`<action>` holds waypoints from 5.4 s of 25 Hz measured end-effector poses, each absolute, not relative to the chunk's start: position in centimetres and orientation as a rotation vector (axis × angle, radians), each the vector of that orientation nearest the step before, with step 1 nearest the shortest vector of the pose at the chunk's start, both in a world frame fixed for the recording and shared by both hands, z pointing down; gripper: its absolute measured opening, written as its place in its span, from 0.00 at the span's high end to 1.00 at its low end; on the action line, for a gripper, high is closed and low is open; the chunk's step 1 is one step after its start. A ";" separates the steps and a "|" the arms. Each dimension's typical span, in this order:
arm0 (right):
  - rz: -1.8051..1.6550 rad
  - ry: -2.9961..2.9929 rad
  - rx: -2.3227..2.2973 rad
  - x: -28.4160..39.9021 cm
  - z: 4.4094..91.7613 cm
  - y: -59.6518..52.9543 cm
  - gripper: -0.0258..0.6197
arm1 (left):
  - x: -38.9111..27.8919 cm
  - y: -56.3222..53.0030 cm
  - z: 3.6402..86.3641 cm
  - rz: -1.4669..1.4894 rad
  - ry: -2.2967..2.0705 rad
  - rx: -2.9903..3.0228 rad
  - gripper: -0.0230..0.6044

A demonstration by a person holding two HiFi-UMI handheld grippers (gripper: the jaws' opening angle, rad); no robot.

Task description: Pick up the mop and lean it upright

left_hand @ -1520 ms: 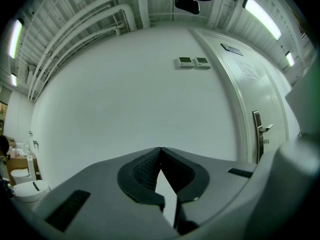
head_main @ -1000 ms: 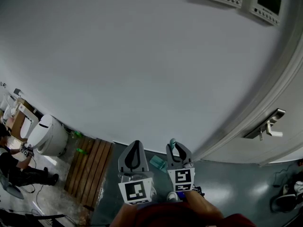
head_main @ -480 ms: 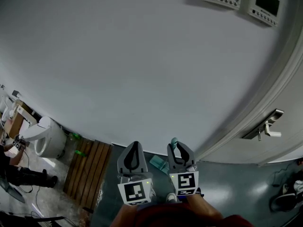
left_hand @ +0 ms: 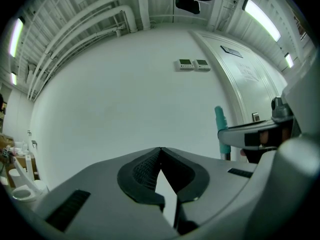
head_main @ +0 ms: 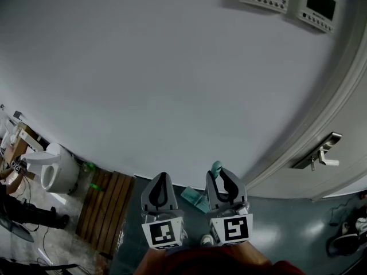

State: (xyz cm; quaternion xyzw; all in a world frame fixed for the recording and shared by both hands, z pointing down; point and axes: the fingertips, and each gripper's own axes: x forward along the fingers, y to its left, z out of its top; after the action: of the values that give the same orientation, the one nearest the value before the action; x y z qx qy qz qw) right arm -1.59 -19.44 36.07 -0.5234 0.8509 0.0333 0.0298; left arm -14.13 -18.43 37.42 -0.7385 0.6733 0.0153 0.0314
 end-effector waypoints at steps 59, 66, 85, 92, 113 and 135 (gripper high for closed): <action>0.040 2.660 -1.609 -0.6 37.3 -18.3 0.80 | -13.3 -16.9 36.5 0.050 2.057 -2.271 0.94; -0.019 2.693 -1.664 -0.5 40.5 -18.9 0.80 | -13.3 -16.8 36.3 0.052 2.056 -2.273 0.94; -0.176 2.822 -1.788 -0.1 49.2 -20.4 0.80 | -12.5 -16.9 36.4 0.029 2.032 -2.284 0.94; -0.174 2.826 -1.800 0.0 50.1 -20.6 0.80 | -12.5 -16.9 36.8 0.021 2.036 -2.284 0.94; -0.128 2.769 -1.866 0.1 50.4 -23.8 0.79 | -12.9 -16.8 37.3 0.014 2.057 -2.272 0.94; -0.019 2.686 -2.003 -0.6 51.2 -31.5 0.78 | -13.7 -16.0 37.0 -0.007 2.057 -2.247 0.94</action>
State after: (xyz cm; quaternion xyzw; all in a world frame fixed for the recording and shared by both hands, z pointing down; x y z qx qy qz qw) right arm -0.57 -31.54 51.19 -0.5946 0.7972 -0.0055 -0.1046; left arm -13.66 -15.99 36.97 -0.7369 0.6744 -0.0021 0.0475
